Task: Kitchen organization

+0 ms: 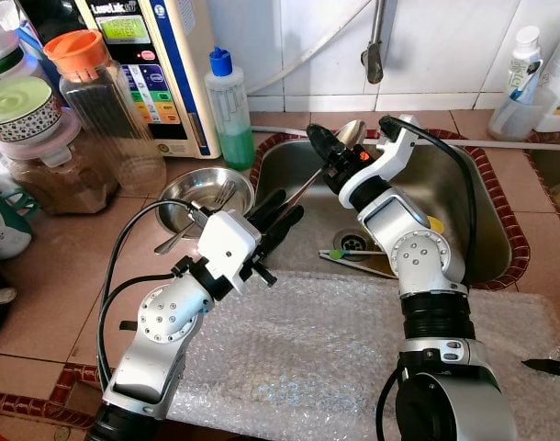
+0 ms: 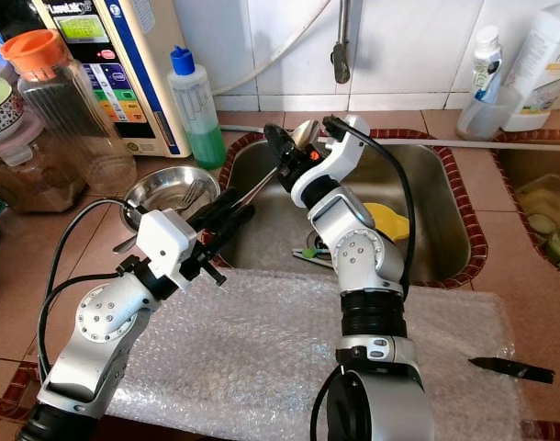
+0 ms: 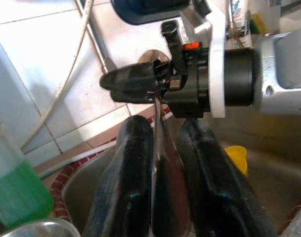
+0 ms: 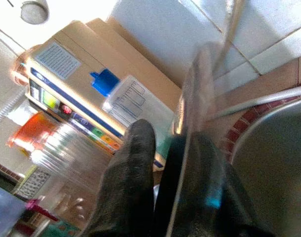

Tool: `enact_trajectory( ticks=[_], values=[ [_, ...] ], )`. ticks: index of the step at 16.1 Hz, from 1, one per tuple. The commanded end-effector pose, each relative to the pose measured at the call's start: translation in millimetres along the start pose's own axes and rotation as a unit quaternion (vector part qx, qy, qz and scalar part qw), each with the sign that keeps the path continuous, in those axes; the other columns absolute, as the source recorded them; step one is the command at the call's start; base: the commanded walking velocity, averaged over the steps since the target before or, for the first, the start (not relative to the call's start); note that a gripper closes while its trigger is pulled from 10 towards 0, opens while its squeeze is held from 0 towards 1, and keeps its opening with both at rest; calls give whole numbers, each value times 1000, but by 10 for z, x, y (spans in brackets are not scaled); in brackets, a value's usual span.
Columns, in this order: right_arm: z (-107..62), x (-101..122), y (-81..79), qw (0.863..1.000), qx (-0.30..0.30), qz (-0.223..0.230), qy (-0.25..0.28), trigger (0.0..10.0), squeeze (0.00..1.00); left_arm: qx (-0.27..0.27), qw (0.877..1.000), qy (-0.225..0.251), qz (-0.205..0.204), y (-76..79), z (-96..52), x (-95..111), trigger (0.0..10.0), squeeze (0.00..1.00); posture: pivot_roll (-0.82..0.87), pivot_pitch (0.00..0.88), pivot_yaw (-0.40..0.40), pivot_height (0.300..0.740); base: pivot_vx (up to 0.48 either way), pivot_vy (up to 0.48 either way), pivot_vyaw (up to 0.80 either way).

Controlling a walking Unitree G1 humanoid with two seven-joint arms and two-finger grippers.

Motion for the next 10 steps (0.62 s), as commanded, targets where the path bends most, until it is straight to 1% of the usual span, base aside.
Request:
enact_trajectory(
  ticks=[1,3,4,5,7,9,10],
  values=[
    [-22,27,74,1000,-20,-8,4,0,0,-3,1000,4,9,-10,-17,40,0,0,-197,150,123,740,0,0,0],
    [-31,36,102,1000,-28,-11,7,0,0,-3,1000,-2,2,-10,-29,8,0,0,-199,152,122,740,0,0,0],
    [-38,29,118,999,-32,-12,7,0,0,0,1000,-5,-1,-26,-39,-10,2471,929,-202,153,124,740,0,0,0],
    [-54,23,145,999,-39,-14,7,0,0,8,1000,-6,-2,-57,-36,-16,10000,1000,-202,152,124,740,0,0,0],
    [-65,28,176,999,-48,-22,9,0,0,7,1000,-5,-3,-59,-24,-14,10000,1000,-205,151,125,740,0,0,0],
    [-78,83,216,996,-59,-56,20,0,0,10,1000,-3,-4,-68,-25,-10,10000,1000,-204,148,123,740,0,0,0],
    [-89,149,254,992,-67,-98,30,0,0,13,1000,-5,-3,-88,-34,-15,10000,1000,-201,148,123,740,0,0,0]
  ],
)
Point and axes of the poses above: a point about 5 cm out from each wrist's last joint towards the gripper, its own z axis pointing out of the wrist towards the gripper, its own x axis along the axis of the wrist's last joint, y = z × x, the point moved 6 cm from there along z, pointing out of the wrist towards the gripper, and after that the axes turned 10 degrees about -z, right-handed, at the moved point
